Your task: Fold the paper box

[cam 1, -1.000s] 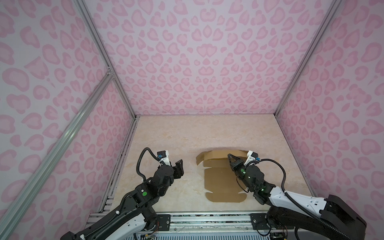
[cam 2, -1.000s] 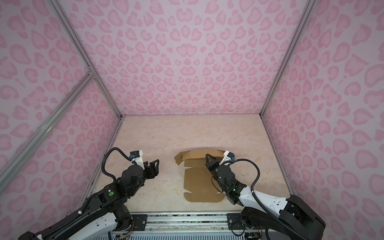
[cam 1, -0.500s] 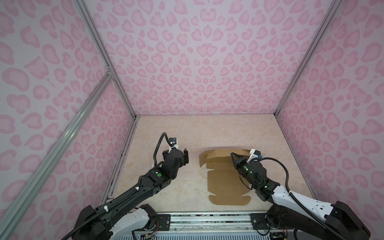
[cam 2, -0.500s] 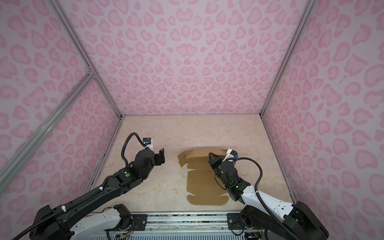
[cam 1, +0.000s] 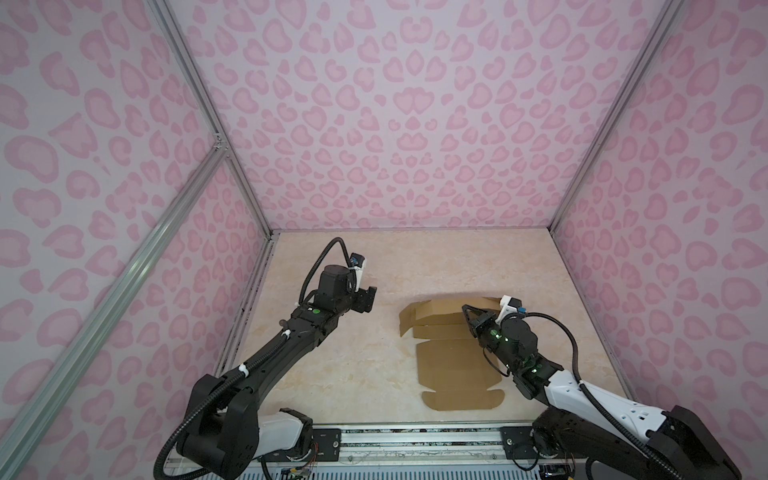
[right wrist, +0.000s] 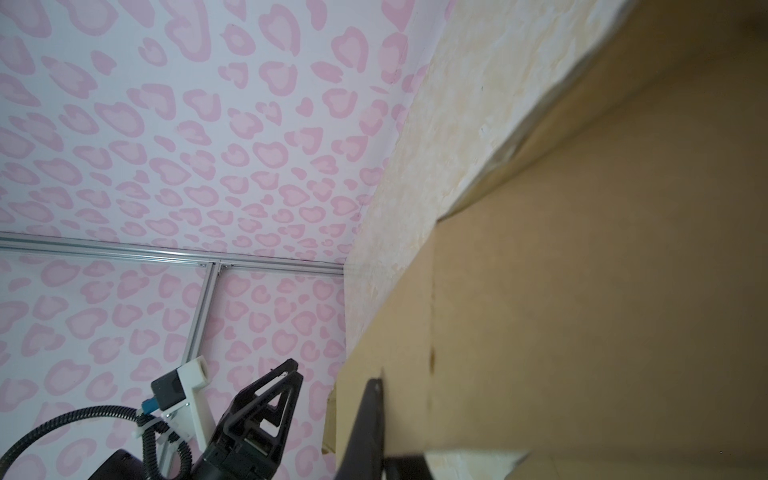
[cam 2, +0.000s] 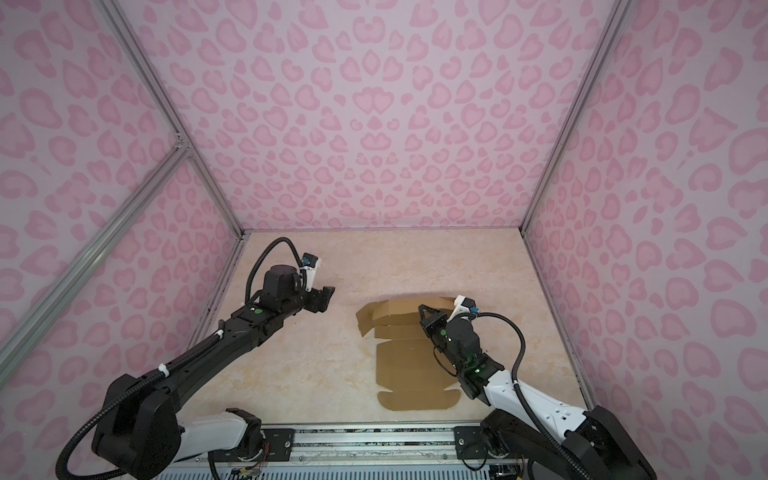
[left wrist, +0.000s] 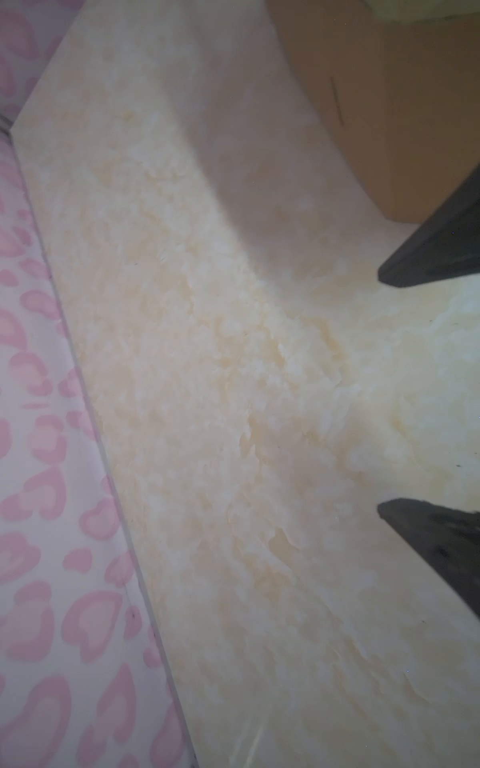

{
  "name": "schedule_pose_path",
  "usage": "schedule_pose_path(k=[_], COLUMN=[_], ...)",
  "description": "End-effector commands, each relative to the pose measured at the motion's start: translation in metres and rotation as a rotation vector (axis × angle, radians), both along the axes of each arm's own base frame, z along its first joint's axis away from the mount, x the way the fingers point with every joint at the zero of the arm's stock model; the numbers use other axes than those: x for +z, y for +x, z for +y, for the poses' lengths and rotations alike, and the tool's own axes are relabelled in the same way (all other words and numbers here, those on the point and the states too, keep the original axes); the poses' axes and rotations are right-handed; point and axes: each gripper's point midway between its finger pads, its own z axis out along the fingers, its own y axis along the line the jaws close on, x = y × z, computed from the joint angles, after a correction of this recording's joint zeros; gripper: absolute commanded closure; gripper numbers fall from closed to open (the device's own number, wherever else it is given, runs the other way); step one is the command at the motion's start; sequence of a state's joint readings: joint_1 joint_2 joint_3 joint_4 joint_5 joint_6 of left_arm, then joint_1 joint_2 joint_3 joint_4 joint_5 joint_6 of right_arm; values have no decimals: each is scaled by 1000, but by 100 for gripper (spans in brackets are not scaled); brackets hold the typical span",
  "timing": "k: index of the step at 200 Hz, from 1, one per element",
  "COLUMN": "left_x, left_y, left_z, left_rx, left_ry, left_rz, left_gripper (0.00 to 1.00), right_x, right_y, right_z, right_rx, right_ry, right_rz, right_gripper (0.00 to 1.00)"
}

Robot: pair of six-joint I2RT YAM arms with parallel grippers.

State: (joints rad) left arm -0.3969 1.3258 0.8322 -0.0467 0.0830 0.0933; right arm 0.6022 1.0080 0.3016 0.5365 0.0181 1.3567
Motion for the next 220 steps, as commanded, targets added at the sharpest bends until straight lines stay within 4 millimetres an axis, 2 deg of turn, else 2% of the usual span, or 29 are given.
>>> schedule_pose_path(k=[1,33,66,89,130,167,189,220], left_x=[-1,-29,-45,-45,-41,-47,-40,-34], left_y=[-11,-21,-34,-34,-22,-19,-10,-8], left_z=[-38,-60,-77,-80,-85,-92,-93,-95], left_rx=[-267,-379,-463,-474,-454,-462,-444,-443], left_ry=[5,61,54,62,72,101,105,86], left_rz=[-51,-22,-9,-26,-78,-97,-151,-195], left_gripper=[20,21,22,23,23,24,24,24], right_x=[6,2,0,1,1,-2,-4,-5], right_y=[-1,-1,-1,-1,-1,-1,-2,-2], right_z=[8,9,7,7,10,13,13,12], right_rx=[46,52,52,57,75,91,94,99], right_ry=[-12,-13,-11,-13,-11,-10,-14,-20], right_rz=[-19,-6,-3,-7,-11,-8,-3,-1], right_gripper=[100,100,100,100,100,100,100,100])
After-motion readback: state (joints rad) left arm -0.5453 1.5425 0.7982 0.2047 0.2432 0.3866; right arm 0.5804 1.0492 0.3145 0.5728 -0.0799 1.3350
